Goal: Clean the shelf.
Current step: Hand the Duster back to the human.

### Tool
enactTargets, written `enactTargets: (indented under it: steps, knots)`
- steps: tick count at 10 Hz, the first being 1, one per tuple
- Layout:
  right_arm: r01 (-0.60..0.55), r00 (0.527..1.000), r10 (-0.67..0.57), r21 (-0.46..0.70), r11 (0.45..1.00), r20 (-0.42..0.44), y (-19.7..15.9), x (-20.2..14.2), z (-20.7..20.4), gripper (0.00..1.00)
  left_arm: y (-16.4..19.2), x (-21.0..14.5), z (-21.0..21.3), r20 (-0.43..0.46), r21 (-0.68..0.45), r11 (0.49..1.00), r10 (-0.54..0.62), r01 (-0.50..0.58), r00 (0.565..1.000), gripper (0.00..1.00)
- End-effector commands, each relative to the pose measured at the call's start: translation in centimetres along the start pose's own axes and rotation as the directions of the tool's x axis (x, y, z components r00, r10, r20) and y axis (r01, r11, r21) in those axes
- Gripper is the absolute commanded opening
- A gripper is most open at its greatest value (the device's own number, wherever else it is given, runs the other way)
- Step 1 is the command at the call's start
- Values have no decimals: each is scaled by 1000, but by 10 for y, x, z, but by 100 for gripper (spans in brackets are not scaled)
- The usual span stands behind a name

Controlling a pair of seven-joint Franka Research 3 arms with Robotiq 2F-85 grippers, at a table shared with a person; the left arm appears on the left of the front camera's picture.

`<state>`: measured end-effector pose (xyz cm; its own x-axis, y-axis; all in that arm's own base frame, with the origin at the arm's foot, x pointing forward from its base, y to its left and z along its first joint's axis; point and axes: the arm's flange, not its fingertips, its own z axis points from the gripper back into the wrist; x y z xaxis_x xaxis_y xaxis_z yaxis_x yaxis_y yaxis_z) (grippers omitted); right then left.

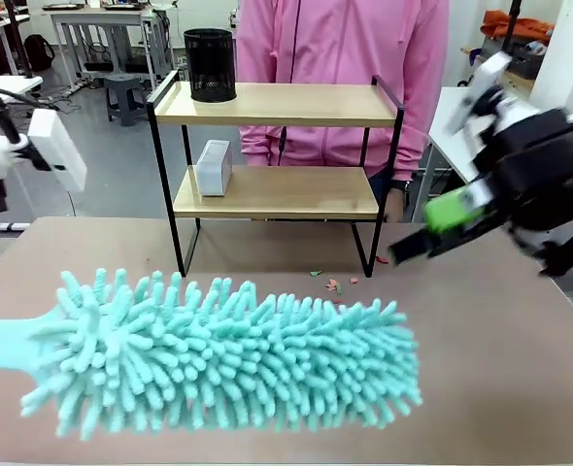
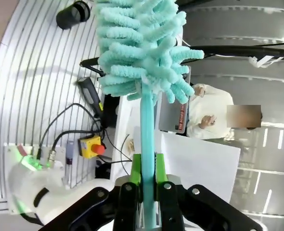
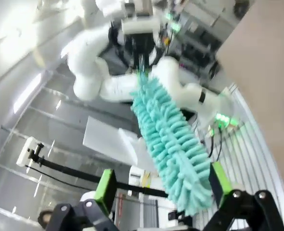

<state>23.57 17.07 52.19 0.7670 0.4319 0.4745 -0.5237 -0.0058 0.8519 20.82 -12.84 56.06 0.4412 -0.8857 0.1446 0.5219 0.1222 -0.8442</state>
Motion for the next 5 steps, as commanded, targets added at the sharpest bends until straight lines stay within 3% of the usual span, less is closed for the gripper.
enactTargets:
  steps: [1, 5]
  knots:
    - [-13, 997, 17, 49, 999, -79, -17, 2, -33, 100, -3, 6, 6, -4, -24, 996, -90, 90, 996, 12]
    - [-10, 987, 35, 153, 988, -159, -21, -2, -53, 100, 4, 17, 4, 6, -33, 997, -70, 70, 998, 12]
